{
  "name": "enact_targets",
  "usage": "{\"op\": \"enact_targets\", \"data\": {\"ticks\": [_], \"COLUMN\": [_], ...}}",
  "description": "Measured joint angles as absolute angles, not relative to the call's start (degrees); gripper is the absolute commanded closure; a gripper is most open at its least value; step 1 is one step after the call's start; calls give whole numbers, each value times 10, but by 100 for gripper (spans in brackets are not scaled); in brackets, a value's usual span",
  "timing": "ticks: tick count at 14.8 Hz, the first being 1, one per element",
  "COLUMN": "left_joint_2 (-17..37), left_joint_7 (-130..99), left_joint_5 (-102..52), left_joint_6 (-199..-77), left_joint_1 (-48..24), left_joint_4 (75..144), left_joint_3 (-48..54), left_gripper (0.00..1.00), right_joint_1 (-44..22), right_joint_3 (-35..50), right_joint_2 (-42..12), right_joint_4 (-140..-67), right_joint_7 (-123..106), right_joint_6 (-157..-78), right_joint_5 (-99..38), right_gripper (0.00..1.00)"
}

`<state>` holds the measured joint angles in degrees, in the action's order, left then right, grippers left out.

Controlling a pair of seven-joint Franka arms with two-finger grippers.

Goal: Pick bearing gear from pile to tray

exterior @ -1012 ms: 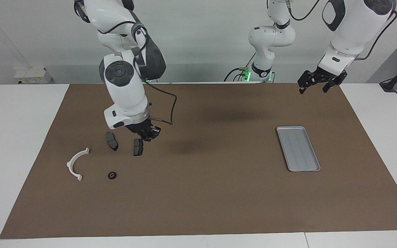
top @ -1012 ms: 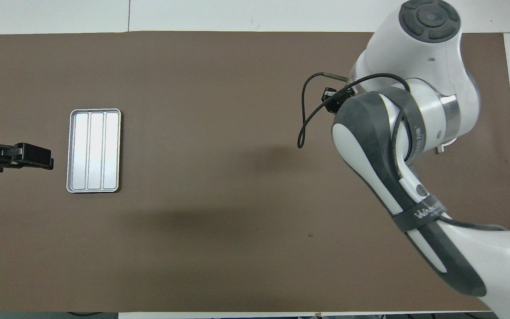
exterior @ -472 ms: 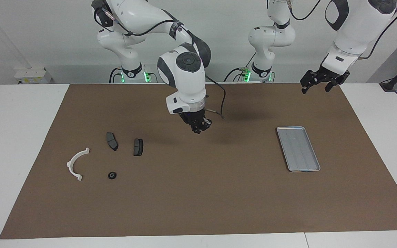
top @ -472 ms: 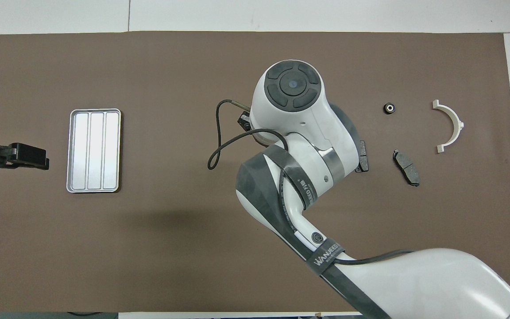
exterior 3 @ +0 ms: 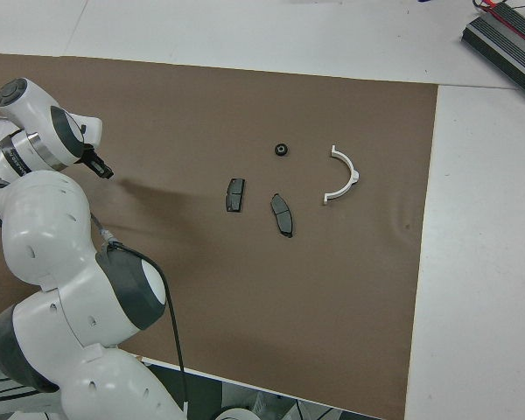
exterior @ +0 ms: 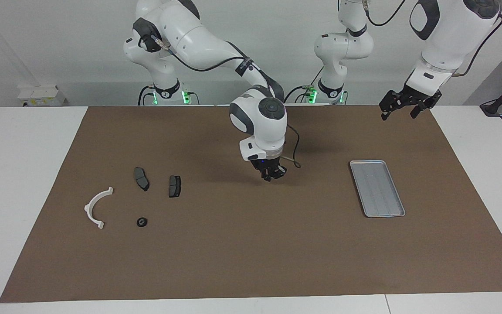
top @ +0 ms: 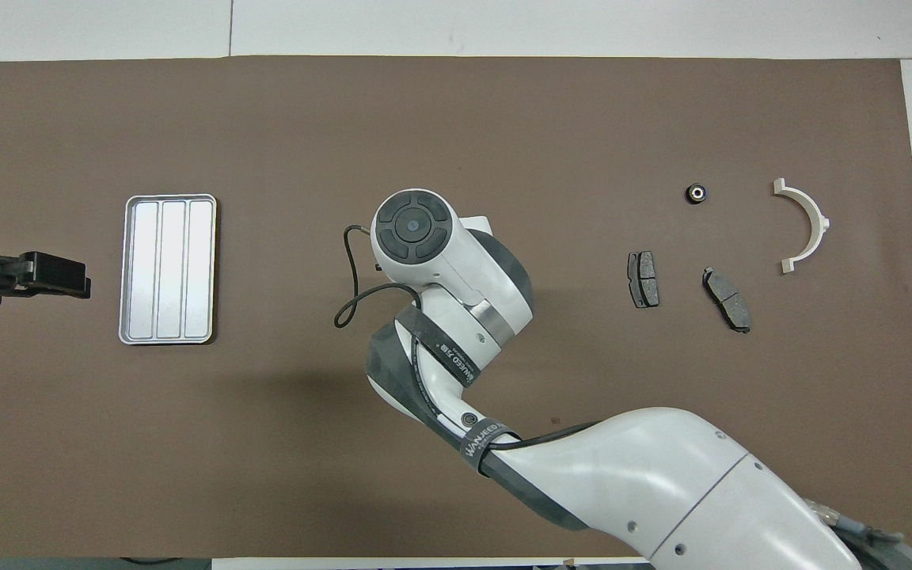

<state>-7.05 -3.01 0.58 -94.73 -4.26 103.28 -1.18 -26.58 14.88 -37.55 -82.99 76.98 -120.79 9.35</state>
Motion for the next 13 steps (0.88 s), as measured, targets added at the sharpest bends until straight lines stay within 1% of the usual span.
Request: {"op": "enact_targets", "data": {"ticks": [2, 5, 8, 13], "left_joint_2": [-73, -83, -92, -97], "left_joint_7": [-35, -37, -39, -40], "left_joint_5": [6, 6, 6, 6], "left_joint_6": [-971, -997, -1002, -1004], "left_joint_1": [-43, -43, -43, -43], "left_joint_4": [1054, 1085, 1094, 1102], "left_joint_3": [-10, -10, -9, -8], "left_gripper": [0, 0, 0, 0], "right_joint_1": [-267, -266, -266, -266], "right_joint_3": [147, 145, 145, 144], "right_joint_2": [-390, -390, -390, -390], "right_joint_4": [-828, -823, -828, -832], "right_joint_7": [770, 770, 770, 770], "right_joint_6": [-1230, -1241, -1271, -1283], "right_joint_5": [94, 94, 94, 94], "right_gripper": [100, 100, 100, 100]}}
